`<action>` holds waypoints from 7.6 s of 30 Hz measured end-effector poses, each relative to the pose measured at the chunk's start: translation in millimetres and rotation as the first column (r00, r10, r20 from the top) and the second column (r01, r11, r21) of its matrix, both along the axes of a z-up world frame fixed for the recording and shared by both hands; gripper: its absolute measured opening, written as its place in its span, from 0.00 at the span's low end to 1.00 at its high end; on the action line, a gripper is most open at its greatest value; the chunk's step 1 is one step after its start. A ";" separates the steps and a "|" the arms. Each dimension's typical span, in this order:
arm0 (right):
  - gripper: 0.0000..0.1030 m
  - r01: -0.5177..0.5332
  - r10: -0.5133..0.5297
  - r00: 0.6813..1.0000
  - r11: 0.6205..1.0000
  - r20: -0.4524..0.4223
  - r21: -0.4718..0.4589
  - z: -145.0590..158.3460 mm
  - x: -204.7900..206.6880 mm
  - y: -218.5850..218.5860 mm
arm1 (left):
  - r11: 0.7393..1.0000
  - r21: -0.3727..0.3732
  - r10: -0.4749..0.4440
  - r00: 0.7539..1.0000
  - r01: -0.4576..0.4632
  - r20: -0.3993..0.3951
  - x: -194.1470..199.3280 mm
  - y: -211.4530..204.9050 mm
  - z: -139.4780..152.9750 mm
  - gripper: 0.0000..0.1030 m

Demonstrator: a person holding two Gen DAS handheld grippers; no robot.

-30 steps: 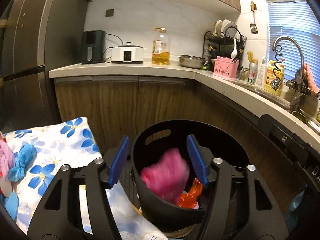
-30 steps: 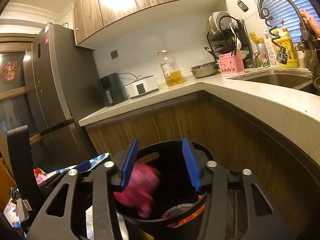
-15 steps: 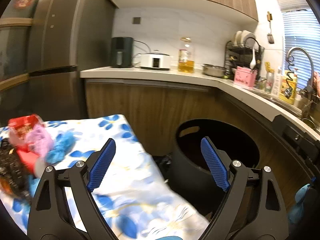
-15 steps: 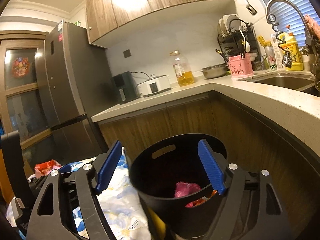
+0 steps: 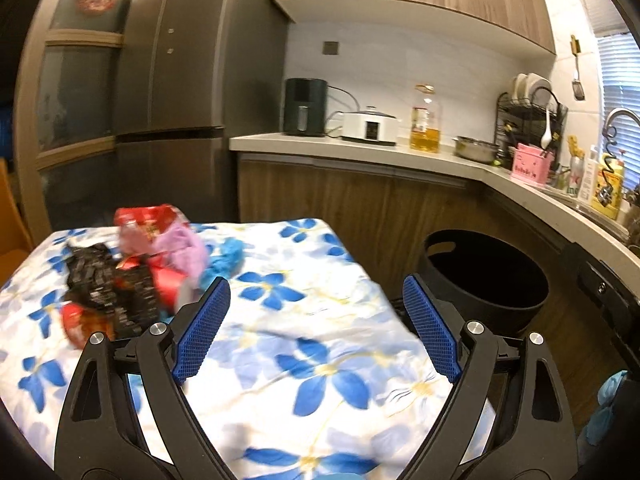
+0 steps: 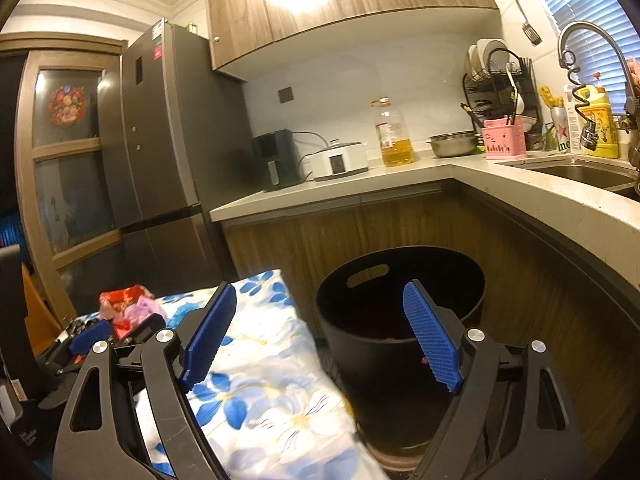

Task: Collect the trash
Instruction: 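Move both tools back toward the remaining trash on the table, then grasp the black plastic bag with the right tool and lift it, then grasp the red paper cup with the left tool while the right tool holds the black bag, then carry the cup and black bag over the bin and open both tools, then move both tools back over the trash pile on the table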

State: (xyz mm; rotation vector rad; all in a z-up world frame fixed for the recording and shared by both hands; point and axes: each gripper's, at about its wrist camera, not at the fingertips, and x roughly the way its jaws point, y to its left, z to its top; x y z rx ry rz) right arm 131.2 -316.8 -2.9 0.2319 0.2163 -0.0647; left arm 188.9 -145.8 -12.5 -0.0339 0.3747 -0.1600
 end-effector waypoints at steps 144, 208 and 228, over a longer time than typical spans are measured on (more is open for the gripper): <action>0.20 -0.329 0.329 0.944 0.944 0.008 0.020 -2.6 19.7 121.8 | 0.981 -0.003 0.194 0.979 -0.194 -0.063 1.9 109.0 13.3 0.81; 0.39 0.157 -0.157 0.988 0.983 -0.013 0.092 -16.5 79.6 -106.7 | 0.905 -0.057 -0.423 0.906 0.421 -0.020 127.6 -173.2 -9.8 0.81; 0.65 0.150 -0.150 0.989 0.986 -0.013 0.067 -7.7 48.7 -83.4 | 0.967 0.016 -0.254 0.965 0.256 -0.070 99.4 -129.1 -6.8 0.84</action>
